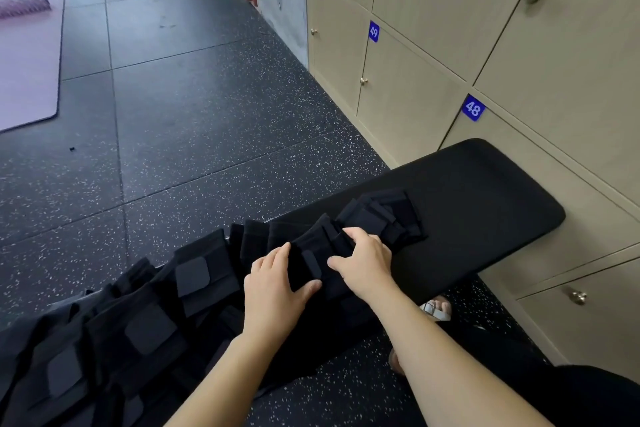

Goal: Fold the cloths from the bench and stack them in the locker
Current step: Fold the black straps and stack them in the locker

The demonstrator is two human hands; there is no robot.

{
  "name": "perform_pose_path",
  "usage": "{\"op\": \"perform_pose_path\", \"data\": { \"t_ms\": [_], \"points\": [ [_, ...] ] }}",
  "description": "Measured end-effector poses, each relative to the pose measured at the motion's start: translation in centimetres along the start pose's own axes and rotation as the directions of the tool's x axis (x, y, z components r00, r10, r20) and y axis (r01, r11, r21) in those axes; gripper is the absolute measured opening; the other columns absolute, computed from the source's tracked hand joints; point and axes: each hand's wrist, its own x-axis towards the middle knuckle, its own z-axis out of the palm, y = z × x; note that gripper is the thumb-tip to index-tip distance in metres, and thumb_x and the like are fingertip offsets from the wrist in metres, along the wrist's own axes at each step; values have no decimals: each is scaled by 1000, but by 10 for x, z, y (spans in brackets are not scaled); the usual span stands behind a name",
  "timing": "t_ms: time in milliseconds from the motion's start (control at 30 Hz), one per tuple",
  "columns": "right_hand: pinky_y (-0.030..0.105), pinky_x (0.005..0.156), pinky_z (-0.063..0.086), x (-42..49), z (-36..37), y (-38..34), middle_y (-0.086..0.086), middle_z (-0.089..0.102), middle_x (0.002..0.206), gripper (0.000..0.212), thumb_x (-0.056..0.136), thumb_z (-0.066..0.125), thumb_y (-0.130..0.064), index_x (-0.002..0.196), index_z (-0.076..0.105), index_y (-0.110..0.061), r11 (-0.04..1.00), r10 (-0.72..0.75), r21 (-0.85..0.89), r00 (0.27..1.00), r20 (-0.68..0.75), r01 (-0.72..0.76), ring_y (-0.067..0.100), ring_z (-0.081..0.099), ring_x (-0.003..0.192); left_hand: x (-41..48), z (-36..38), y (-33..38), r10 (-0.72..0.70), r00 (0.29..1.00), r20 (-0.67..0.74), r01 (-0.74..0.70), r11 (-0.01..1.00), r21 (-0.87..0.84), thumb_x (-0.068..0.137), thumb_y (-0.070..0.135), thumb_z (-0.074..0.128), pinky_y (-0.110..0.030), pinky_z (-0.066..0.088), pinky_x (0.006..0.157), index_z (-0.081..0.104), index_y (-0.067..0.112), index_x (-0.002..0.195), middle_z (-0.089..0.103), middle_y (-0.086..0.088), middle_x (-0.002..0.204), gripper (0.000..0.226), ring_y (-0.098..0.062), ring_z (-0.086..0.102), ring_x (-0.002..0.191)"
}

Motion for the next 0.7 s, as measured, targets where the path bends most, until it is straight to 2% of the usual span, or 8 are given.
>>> {"op": "perform_pose_path", "data": {
  "t_ms": [100,200,300,367,433,567,633,700],
  "points": [
    [35,105,40,-3,2,1,1,56,124,60,74,72,-34,131,53,-28,985,71,159,997,6,-71,22,47,119,3,-3,11,-138,990,29,139,914,-382,78,41,78,-31,34,110,33,11,150,45,-4,148,90,-18,44,134],
    [39,94,51,1,2,10,-9,68,107,60,56,69,-44,113,63,-29,931,82,357,997,-12,-73,17,61,108,9,-7,23,-229,965,126,258,760,-596,80,38,78,-21,31,104,31,12,151,46,-2,147,89,-15,42,136],
    [36,88,56,0,-10,9,-7,74,93,37,65,74,-21,102,67,-21,853,32,522,999,-10,-22,11,69,92,16,-7,30,-182,938,296,346,566,-749,72,50,81,-34,44,105,52,19,137,58,-2,137,77,-19,57,124],
    [37,87,56,-1,-18,8,-2,75,96,31,74,71,-5,102,68,-16,780,-26,626,1000,15,11,13,70,92,19,-10,36,-104,916,387,399,335,-853,75,35,77,-42,56,88,63,10,119,71,-15,115,53,-27,70,101],
    [41,89,56,0,-23,9,3,75,97,28,75,69,-2,101,70,-13,731,-85,682,996,42,33,20,71,94,22,-14,42,-53,896,440,442,196,-876,79,23,72,-42,58,79,63,3,117,70,-21,111,43,-32,70,96],
    [43,89,56,-1,-32,9,6,75,97,20,80,66,-4,97,71,-13,749,-130,662,986,102,31,24,70,95,25,-13,49,-52,861,506,508,95,-856,79,15,72,-44,58,78,60,0,123,68,-24,115,48,-36,68,98],
    [33,86,57,-1,-36,8,6,75,93,14,82,64,-5,93,70,-10,739,-143,674,980,139,12,19,71,92,25,-10,53,-72,858,508,512,61,-857,81,13,70,-42,58,73,60,0,123,69,-23,112,45,-35,70,95],
    [18,80,53,1,-43,7,1,74,89,13,83,62,-7,93,70,-10,673,-70,738,988,141,-58,8,69,89,25,-7,56,-91,858,505,509,25,-860,84,10,68,-41,59,69,61,-1,122,70,-22,110,39,-33,70,92]
  ]
}}
